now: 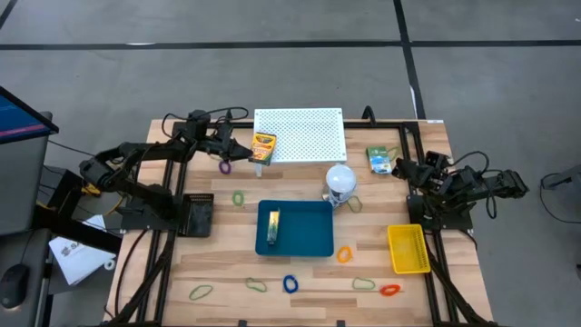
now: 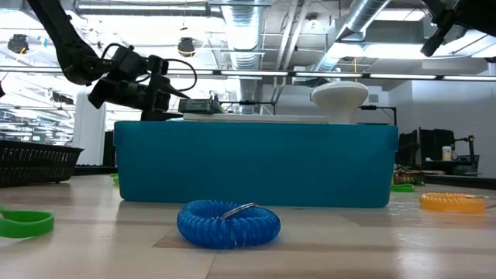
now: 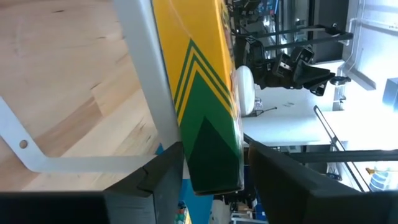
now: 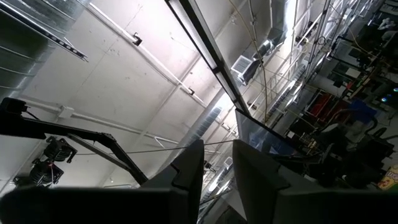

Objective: Pick & Place Office Desk Supplies
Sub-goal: Put the left crayon box into the blue bin

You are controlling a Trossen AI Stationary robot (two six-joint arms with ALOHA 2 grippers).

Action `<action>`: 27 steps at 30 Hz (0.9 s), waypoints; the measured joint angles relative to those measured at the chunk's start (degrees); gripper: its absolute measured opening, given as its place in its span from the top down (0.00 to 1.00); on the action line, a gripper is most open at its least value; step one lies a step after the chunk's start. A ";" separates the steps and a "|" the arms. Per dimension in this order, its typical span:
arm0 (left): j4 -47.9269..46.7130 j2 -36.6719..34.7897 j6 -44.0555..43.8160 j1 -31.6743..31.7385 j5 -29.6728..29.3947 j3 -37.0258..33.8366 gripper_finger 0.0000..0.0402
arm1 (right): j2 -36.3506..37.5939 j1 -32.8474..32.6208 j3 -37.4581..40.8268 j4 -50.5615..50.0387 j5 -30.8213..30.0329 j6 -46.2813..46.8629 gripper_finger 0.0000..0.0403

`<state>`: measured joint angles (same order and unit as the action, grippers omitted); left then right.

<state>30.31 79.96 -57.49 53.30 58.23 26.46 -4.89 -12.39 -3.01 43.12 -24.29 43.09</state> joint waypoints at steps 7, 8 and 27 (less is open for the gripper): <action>-0.92 0.00 -0.04 0.01 -0.29 0.00 0.74 | 0.00 -0.01 0.00 -0.05 0.00 0.04 0.79; -0.75 0.00 -0.04 0.02 -0.24 0.00 0.77 | 0.00 -0.01 0.00 -0.10 0.00 0.37 0.79; -6.70 -14.30 -0.03 2.19 -0.41 0.00 0.82 | 0.00 -0.01 0.00 -0.72 0.00 1.03 0.79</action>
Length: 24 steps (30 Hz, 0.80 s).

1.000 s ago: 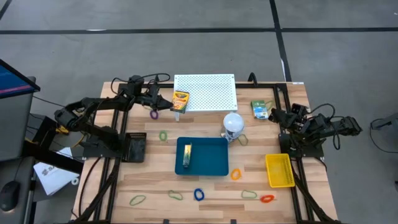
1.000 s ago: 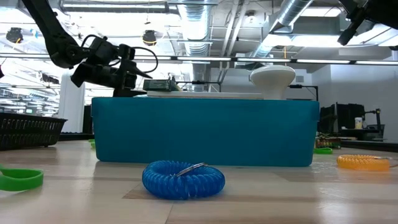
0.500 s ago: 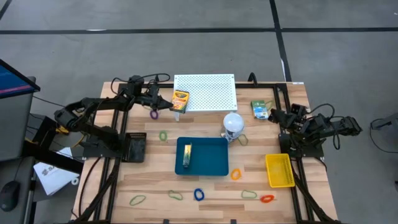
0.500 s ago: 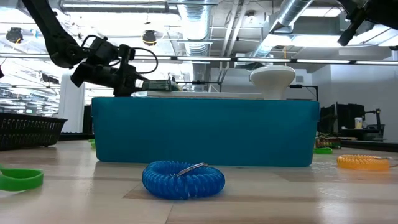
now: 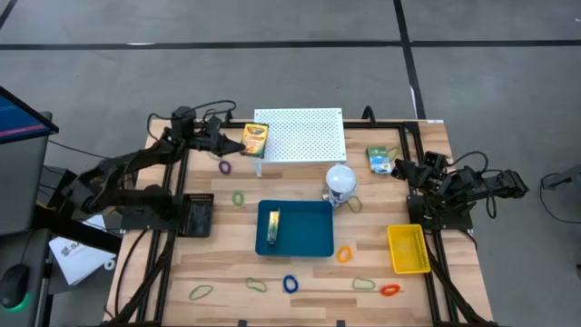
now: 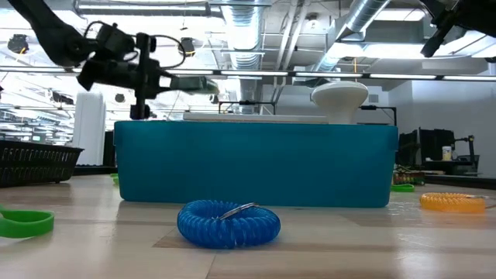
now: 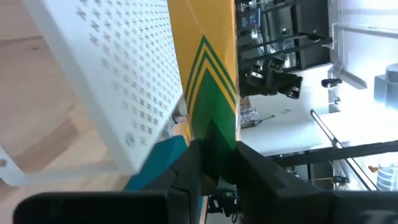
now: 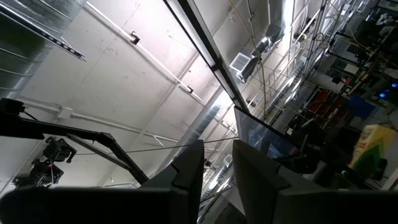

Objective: Pick & Place Office Desk Supplies
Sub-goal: Put the left crayon box into the blue bin

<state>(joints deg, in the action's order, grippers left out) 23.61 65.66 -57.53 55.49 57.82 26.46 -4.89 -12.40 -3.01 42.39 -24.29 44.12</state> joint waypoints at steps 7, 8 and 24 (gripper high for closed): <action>-6.87 -11.24 -1.19 -6.47 -4.96 0.00 0.82 | 0.00 0.00 0.00 0.02 0.00 -0.13 0.79; -8.16 -12.80 -1.48 -7.84 -6.23 0.00 0.82 | 0.00 0.00 0.00 0.04 0.00 -0.14 0.79; -14.98 -22.72 -11.19 -44.21 -40.85 0.00 0.82 | 0.00 0.00 0.00 0.52 0.26 0.41 0.79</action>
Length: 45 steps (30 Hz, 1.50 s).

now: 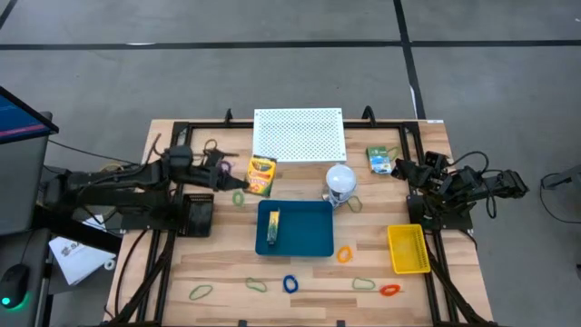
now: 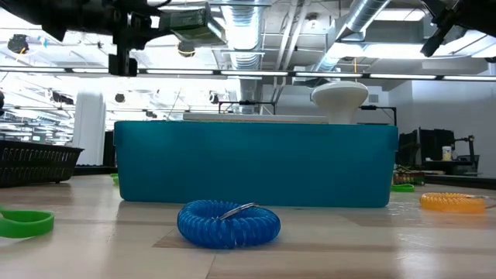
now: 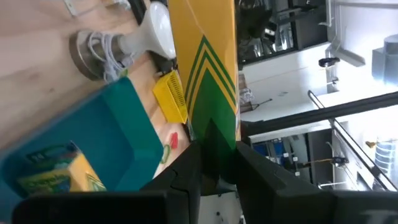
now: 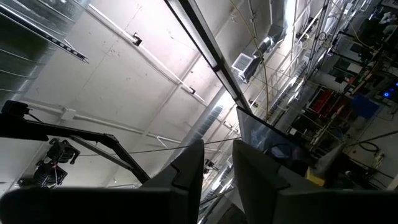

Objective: Pick & Place Office Desk Supplies
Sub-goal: Put the left crayon box into the blue bin

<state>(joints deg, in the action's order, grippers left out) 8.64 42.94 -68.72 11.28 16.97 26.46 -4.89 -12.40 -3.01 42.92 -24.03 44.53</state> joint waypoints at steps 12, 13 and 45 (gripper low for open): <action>11.98 9.32 -8.72 -22.93 -27.09 0.15 0.83 | 0.02 0.00 0.00 0.72 0.39 0.53 0.79; 12.53 10.90 -9.42 -23.73 -28.04 0.83 0.83 | 0.02 0.00 0.00 0.82 0.39 0.53 0.79; -29.21 48.64 -14.80 -23.17 -25.07 52.29 0.83 | 0.02 0.00 0.00 2.60 4.74 4.53 0.79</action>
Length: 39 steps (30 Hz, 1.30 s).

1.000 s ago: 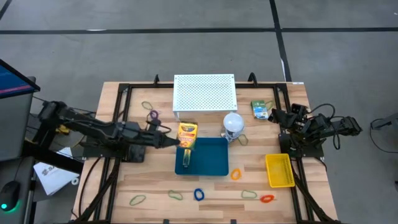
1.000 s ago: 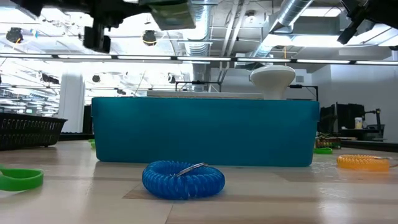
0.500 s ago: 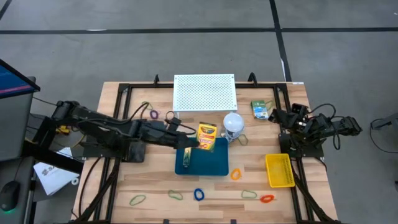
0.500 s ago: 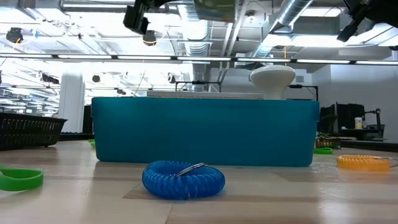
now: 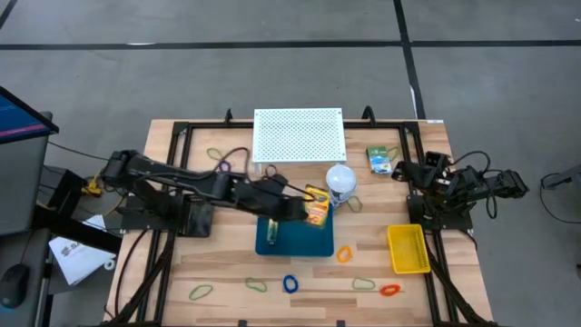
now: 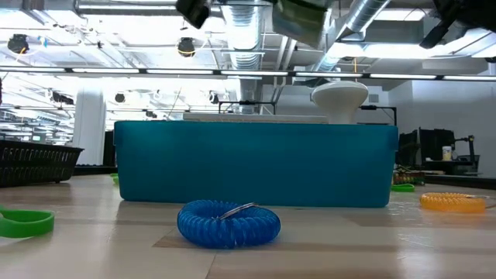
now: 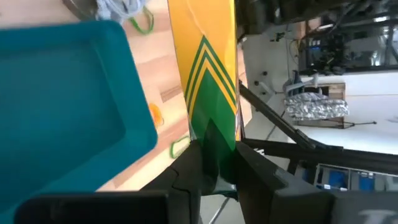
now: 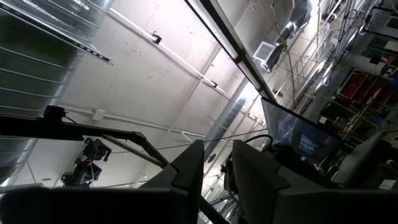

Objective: Pick & Place Office Desk Supplies
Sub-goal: Put the left crayon box into the blue bin

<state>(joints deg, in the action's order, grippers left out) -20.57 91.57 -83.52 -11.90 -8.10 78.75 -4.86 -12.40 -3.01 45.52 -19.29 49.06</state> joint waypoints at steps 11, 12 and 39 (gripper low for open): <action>-6.23 7.45 -10.59 -3.56 1.93 4.28 0.83 | 0.00 0.00 -0.02 -0.11 1.51 2.01 0.79; -7.06 7.79 -11.41 -3.91 1.91 4.28 0.83 | 0.01 0.00 -0.02 -0.07 1.51 2.01 0.79; -21.75 12.21 -6.86 -1.46 2.97 4.19 0.83 | 0.02 0.07 -0.02 -0.52 1.51 0.63 0.79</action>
<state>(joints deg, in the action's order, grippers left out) -42.32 103.79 -90.38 -13.36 -5.13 82.94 -4.84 -12.34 -3.03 44.99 -17.78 49.69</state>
